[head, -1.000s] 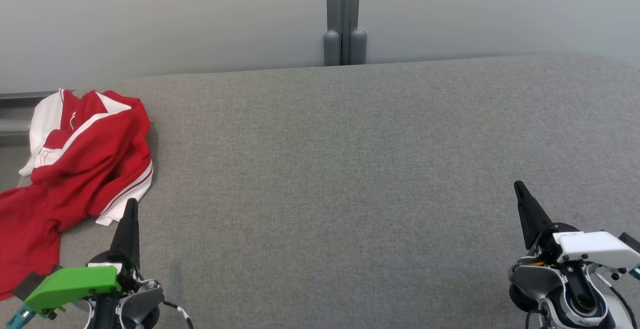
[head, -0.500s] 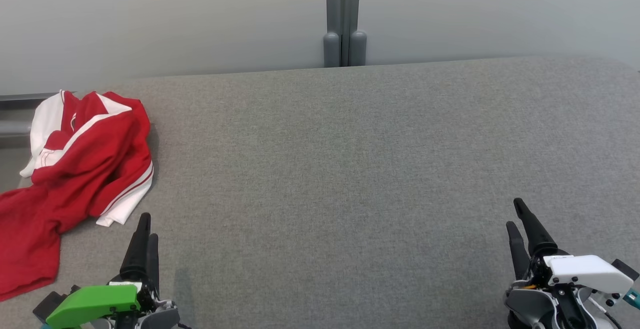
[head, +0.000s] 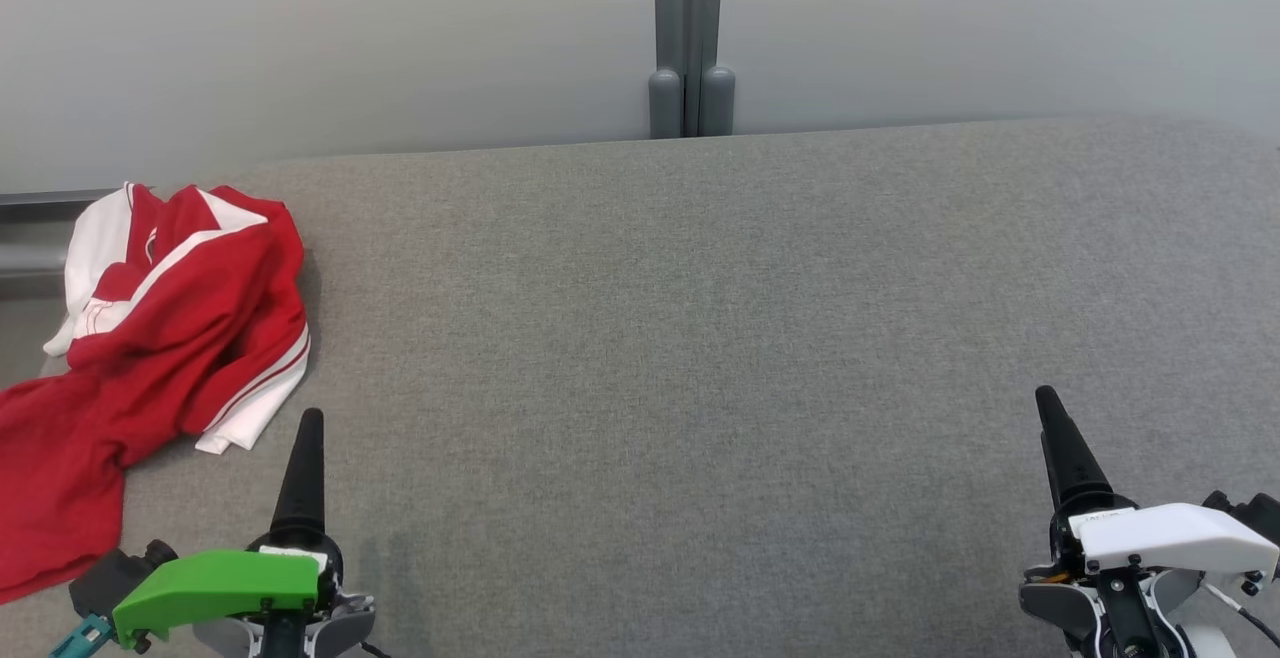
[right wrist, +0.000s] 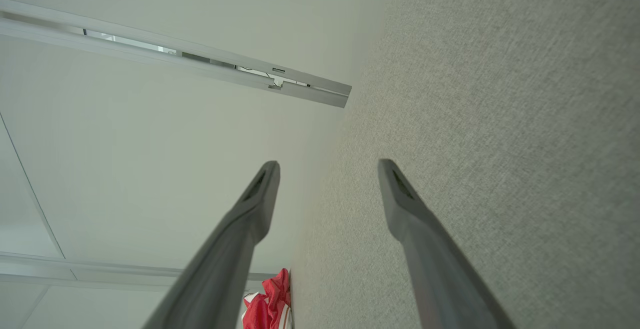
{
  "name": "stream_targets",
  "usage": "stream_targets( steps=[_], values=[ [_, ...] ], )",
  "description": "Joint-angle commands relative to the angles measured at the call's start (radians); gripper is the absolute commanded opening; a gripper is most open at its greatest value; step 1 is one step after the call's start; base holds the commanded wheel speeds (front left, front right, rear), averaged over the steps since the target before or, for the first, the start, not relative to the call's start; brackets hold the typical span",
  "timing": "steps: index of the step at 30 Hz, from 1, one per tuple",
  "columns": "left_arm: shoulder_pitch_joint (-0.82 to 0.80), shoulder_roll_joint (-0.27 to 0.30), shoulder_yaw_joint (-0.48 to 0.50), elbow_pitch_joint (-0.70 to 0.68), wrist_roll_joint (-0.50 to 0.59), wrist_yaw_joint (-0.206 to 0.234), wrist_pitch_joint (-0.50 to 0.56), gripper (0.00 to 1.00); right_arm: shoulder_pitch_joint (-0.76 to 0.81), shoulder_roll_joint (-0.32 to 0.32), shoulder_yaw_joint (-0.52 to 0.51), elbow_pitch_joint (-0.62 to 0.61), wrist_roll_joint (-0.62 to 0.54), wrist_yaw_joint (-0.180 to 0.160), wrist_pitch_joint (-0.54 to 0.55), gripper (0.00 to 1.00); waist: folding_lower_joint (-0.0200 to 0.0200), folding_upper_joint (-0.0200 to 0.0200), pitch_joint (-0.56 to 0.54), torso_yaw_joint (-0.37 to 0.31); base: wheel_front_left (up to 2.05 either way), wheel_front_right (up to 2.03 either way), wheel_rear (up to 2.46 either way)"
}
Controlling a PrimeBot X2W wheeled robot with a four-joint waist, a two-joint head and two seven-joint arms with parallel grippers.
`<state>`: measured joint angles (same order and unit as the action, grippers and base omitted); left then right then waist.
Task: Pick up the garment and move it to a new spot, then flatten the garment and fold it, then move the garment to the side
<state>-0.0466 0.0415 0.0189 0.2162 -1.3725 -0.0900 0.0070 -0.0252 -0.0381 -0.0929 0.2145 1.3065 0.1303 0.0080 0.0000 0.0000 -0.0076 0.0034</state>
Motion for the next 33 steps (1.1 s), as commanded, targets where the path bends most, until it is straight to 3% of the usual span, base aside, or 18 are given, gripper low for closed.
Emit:
stream_targets(
  steps=[1, 18, 33],
  values=[
    [0.0, 0.005, -0.011, -0.024, 0.047, 0.011, -0.011, 1.0, -0.004, -0.006, 0.004, -0.029, -0.049, 0.0, -0.012, 1.0, 0.0, 0.0, -0.001, 0.0, 0.0, 0.0, 0.0],
    [0.025, 0.006, -0.104, -0.065, 0.447, 0.088, -0.074, 1.0, 0.032, -0.008, 0.044, -0.084, -0.419, 0.0, -0.075, 1.0, 0.0, 0.0, -0.005, 0.004, 0.0, 0.0, 0.0],
    [0.042, 0.008, -0.159, -0.06, 0.703, 0.133, -0.121, 1.0, 0.046, -0.01, 0.084, -0.067, -0.659, 0.0, -0.122, 1.0, 0.0, 0.0, -0.01, 0.009, 0.0, 0.0, 0.0]
  ],
)
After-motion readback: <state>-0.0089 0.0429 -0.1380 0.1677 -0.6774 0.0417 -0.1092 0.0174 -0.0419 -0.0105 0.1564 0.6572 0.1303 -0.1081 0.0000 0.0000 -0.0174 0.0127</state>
